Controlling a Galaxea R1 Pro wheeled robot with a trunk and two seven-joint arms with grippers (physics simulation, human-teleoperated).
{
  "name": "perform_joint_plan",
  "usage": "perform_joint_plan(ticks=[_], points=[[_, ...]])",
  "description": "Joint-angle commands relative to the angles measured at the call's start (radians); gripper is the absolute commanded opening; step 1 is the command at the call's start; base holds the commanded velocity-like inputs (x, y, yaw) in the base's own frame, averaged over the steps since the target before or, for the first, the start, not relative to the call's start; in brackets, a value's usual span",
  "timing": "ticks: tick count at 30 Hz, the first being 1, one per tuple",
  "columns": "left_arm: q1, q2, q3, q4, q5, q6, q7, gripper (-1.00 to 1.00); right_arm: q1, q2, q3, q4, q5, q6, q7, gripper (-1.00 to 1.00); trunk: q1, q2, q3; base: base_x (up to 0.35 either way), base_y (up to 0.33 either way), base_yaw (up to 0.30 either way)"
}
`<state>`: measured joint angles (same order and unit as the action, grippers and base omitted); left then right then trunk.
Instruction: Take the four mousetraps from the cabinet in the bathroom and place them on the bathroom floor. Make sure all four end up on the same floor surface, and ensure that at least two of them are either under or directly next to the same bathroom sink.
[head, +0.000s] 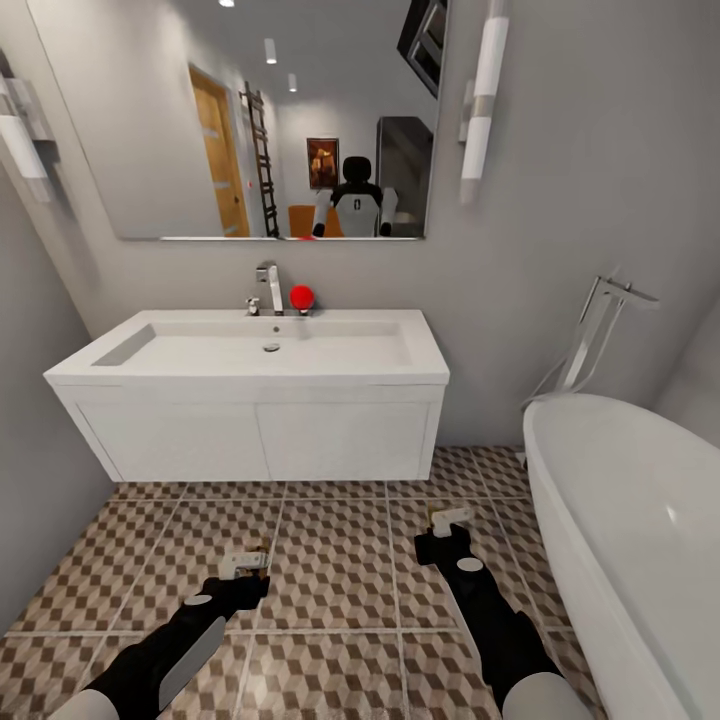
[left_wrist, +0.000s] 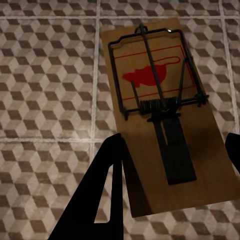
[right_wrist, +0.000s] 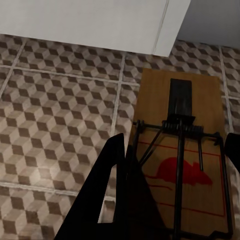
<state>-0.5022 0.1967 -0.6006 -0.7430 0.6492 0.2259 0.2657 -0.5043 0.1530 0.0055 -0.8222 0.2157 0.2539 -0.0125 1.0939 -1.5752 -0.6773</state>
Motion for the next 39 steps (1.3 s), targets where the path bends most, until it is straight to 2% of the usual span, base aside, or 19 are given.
perform_joint_plan(ticks=[1, 8, 13, 23, 32, 34, 36, 39], points=[[-0.001, 0.002, -0.007, -0.003, 0.008, 0.002, 0.010, -1.00, 0.000, 0.000, 0.001, -0.002, 0.009, 0.007, -0.001, -1.00, 0.004, -0.008, -0.006, 0.000, 0.000, 0.000], [-0.001, 0.003, -0.006, -0.008, 0.007, 0.003, 0.010, -1.00, 0.000, 0.000, 0.001, -0.002, 0.009, 0.007, -0.001, -1.00, 0.031, -0.057, -0.039, 0.000, 0.000, 0.000], [-0.001, 0.003, -0.006, -0.014, -0.021, 0.003, 0.010, -1.00, 0.000, 0.000, 0.003, -0.002, 0.009, 0.006, -0.001, -1.00, 0.050, -0.092, -0.063, 0.000, 0.000, 0.000], [-0.001, 0.004, -0.005, -0.019, -0.030, -0.006, 0.010, -1.00, 0.000, 0.000, 0.003, -0.002, 0.009, 0.005, -0.001, -1.00, 0.088, -0.162, -0.110, 0.000, 0.000, 0.000], [-0.001, 0.006, -0.001, -0.047, -0.058, -0.030, 0.009, -1.00, 0.000, 0.000, 0.004, -0.002, 0.008, 0.005, -0.002, -1.00, 0.123, -0.225, -0.153, 0.000, 0.000, 0.000], [-0.001, 0.013, -0.001, -0.055, -0.062, -0.070, 0.009, -1.00, 0.000, 0.000, 0.004, -0.002, 0.008, 0.005, -0.001, -1.00, 0.130, -0.239, -0.163, 0.000, 0.000, 0.000], [-0.001, 0.032, -0.001, -0.066, -0.064, -0.105, 0.008, -1.00, 0.000, 0.001, 0.004, -0.002, 0.008, 0.005, -0.002, -1.00, 0.138, -0.253, -0.172, 0.000, 0.000, 0.000], [-0.002, 0.050, -0.001, -0.098, -0.064, -0.122, 0.009, -1.00, 0.000, 0.002, 0.005, -0.002, 0.008, 0.005, -0.003, -1.00, 0.150, -0.274, -0.186, 0.000, 0.000, 0.000]])
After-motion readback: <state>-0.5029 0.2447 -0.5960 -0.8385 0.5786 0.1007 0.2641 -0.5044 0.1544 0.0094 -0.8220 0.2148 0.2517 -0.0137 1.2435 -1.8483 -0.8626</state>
